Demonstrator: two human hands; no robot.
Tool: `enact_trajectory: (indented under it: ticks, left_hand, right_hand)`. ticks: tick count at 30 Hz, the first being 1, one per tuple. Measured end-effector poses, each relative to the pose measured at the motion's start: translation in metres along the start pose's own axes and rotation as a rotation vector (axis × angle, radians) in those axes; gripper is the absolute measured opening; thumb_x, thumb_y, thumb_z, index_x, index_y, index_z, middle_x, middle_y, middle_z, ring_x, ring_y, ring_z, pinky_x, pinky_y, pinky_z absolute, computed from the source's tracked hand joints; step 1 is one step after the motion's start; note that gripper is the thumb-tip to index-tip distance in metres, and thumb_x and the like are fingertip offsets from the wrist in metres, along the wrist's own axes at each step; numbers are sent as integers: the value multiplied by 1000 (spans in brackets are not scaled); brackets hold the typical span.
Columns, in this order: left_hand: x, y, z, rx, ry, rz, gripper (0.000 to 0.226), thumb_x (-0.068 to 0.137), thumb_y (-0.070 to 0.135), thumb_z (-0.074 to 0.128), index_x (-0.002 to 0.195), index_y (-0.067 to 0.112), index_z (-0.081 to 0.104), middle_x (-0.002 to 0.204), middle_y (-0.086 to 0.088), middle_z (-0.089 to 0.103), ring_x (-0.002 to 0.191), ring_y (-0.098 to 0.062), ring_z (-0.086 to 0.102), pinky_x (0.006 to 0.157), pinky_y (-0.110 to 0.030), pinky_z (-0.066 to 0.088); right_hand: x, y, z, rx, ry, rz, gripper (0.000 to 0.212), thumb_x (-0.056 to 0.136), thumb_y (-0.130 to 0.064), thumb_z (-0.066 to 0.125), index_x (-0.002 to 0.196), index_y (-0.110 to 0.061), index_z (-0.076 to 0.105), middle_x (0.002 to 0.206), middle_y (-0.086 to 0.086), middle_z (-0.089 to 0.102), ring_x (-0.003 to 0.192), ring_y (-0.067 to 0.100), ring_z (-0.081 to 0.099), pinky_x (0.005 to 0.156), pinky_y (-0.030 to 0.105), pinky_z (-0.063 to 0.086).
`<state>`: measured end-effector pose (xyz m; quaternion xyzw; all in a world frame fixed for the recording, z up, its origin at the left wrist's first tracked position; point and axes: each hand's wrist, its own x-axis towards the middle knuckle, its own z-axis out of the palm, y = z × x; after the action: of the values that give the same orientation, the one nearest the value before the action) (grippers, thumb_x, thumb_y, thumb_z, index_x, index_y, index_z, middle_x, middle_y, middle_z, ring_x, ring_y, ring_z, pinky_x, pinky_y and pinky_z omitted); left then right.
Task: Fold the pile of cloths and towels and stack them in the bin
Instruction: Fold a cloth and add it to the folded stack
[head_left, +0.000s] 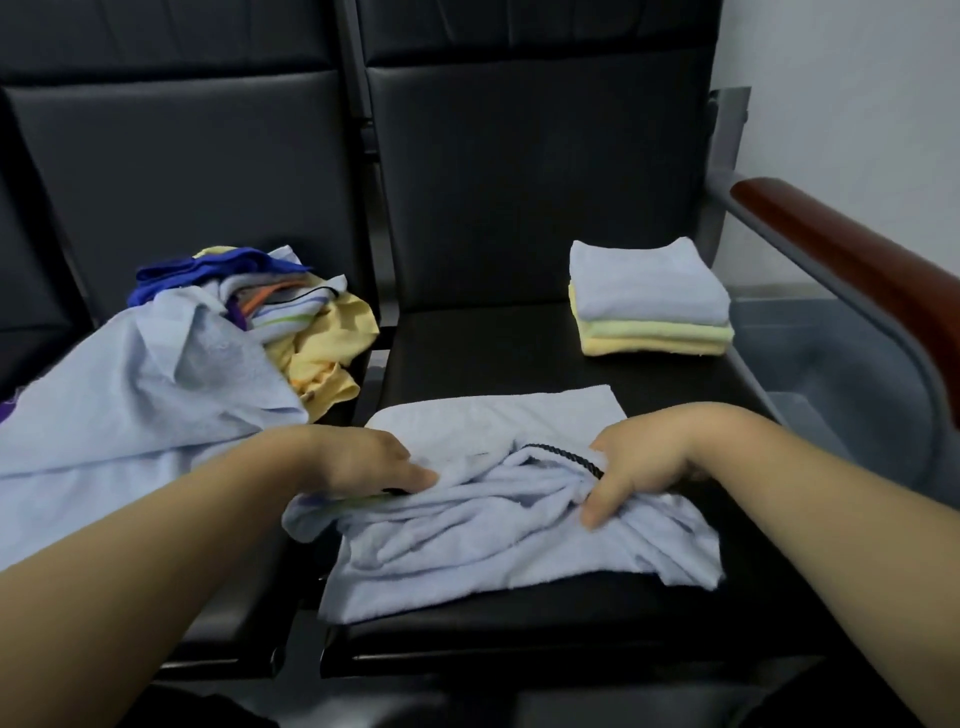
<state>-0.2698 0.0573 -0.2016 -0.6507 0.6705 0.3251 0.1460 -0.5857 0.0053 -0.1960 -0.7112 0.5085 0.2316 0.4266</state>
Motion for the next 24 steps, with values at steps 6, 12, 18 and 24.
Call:
enact_trajectory:
  ticks: [6,12,18,24]
  left_hand:
    - [13,-12,2,0,212,76,46,87,62,62,74,19,54,73,6,53,72,-15,51,69,-34,40]
    - [22,-8,0,-36,352,110,32,96,43,61,76,18,64,74,3,63,76,-16,58,73,-34,48]
    - [33,-9,-3,-150,501,93,26,99,37,61,81,18,64,75,1,64,75,-17,59,69,-33,45]
    - [49,-14,-2,-159,618,60,26,101,32,57,78,19,59,74,0,62,74,-20,58,63,-33,41]
  right_hand:
    - [-6,0,-5,152,4,-43,60,67,-58,90,112,-22,75,108,-1,80,105,26,75,97,44,59]
    - [10,-3,-12,205,309,20,61,88,-80,56,83,-20,65,85,0,67,74,20,58,67,32,45]
    - [30,-2,-16,402,444,22,23,92,-34,73,95,-11,70,90,9,69,77,25,62,61,30,44]
    - [46,0,-24,681,544,-35,22,88,-5,70,98,-24,75,103,7,72,87,24,67,62,34,53]
